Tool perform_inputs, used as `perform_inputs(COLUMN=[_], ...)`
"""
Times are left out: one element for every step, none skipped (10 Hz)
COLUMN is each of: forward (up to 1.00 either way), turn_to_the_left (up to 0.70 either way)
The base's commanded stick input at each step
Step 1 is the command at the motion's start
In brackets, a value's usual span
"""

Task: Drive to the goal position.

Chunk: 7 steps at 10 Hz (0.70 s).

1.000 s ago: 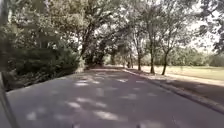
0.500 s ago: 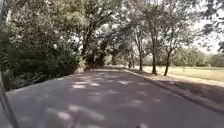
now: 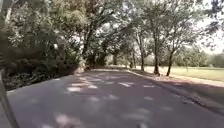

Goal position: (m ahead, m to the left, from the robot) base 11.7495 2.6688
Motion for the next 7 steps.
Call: perform_inputs(forward=[0.70, 0.70, 0.70, 0.70, 0.70, 0.70, 0.70], turn_to_the_left=[0.00, 0.00, 0.00, 0.00, 0.00, 0.00, 0.00])
